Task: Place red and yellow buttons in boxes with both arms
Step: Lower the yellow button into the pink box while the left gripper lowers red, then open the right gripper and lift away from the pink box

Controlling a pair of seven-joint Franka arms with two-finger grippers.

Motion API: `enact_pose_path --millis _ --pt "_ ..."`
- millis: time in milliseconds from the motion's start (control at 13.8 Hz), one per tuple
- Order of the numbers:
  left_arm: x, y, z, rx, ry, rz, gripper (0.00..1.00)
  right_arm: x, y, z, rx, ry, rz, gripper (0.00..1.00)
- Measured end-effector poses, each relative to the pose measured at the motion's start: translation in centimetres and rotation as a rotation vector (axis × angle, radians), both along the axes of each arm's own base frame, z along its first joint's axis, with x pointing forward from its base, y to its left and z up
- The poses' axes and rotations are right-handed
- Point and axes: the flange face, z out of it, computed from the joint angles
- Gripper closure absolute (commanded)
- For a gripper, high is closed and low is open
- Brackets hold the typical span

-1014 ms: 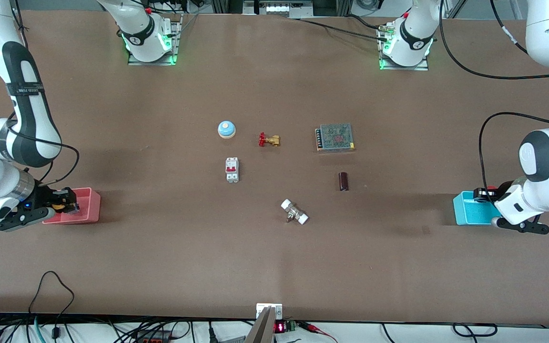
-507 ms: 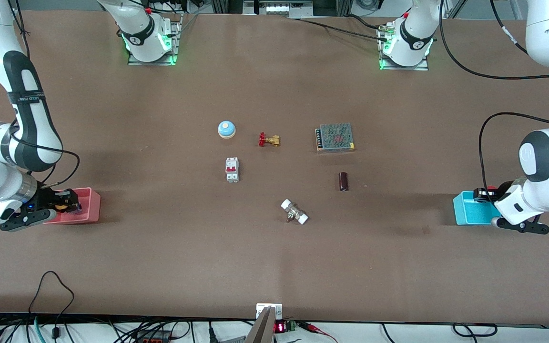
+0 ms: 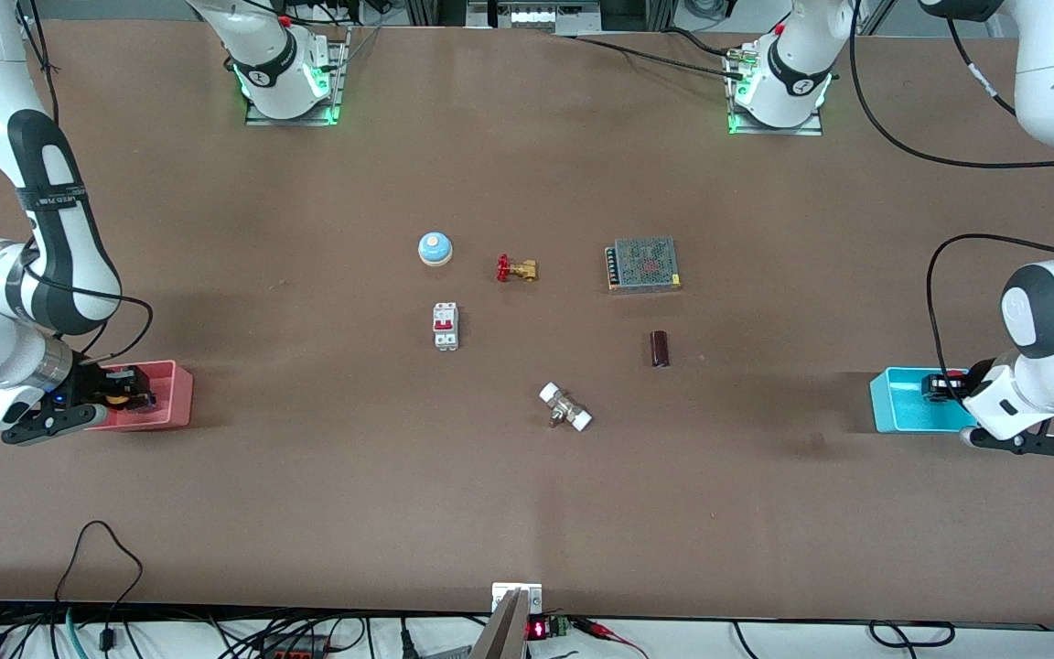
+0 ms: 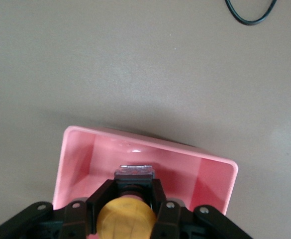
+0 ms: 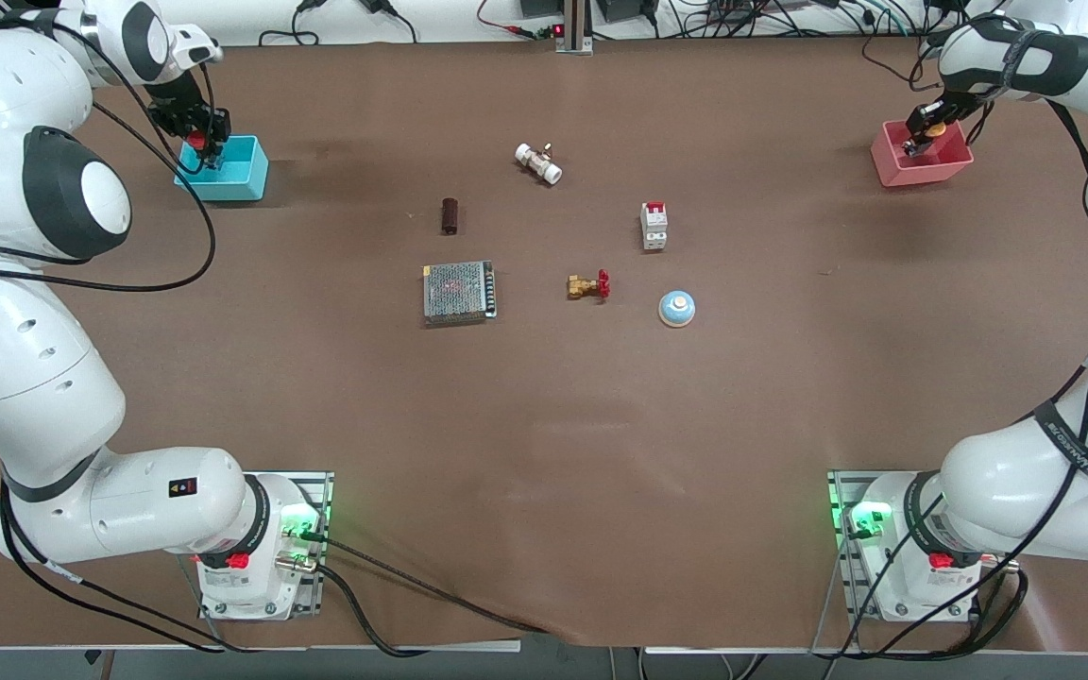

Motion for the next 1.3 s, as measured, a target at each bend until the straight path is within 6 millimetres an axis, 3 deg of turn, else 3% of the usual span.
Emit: enact_pose_path --millis 290,580,725,797,870,942,1014,1087,1232,1304 --pt "0.4 -0.2 -2.2 0.006 -0.025 0.018 0.85 0.0 -0.3 -0.8 -0.001 -0.005 -0.004 0.66" --pt "0.2 0.0 -4.2 -0.007 -0.012 0.043 0.83 0.0 -0.3 -0.9 -0.001 -0.005 -0.004 0.52" --pt "0.2 0.0 -4.8 -0.014 -0.011 0.05 0.77 0.0 -0.3 -1.0 0.0 -0.004 -0.005 0.47" --pt "0.2 0.1 -5.0 -0.015 -0.011 0.05 0.61 0.0 -0.3 -1.1 0.0 -0.004 -0.005 0.47" --pt "0.2 0.1 -5.2 -0.015 -0.01 0.05 0.21 0.0 -0.3 -1.1 0.0 -0.003 -0.005 0.45" --pt "0.2 0.1 -5.2 -0.015 -0.01 0.051 0.0 0.0 -0.3 -1.1 0.0 -0.003 -0.005 0.45" --pt "0.2 0.1 -5.2 -0.015 -0.01 0.051 0.0 0.0 -0.3 -1.1 0.0 -0.003 -0.005 0.44" --pt "0.1 0.1 -5.2 -0.016 -0.009 0.052 0.0 0.0 -0.3 -1.1 0.0 -0.003 -0.005 0.37" --pt "0.2 0.2 -4.8 -0.017 -0.002 0.054 0.0 0.0 -0.3 -1.1 0.0 -0.003 -0.005 0.0" --pt "0.2 0.2 -3.9 -0.018 0.004 0.055 0.0 0.0 -0.3 -1.1 0.001 -0.004 -0.005 0.0"
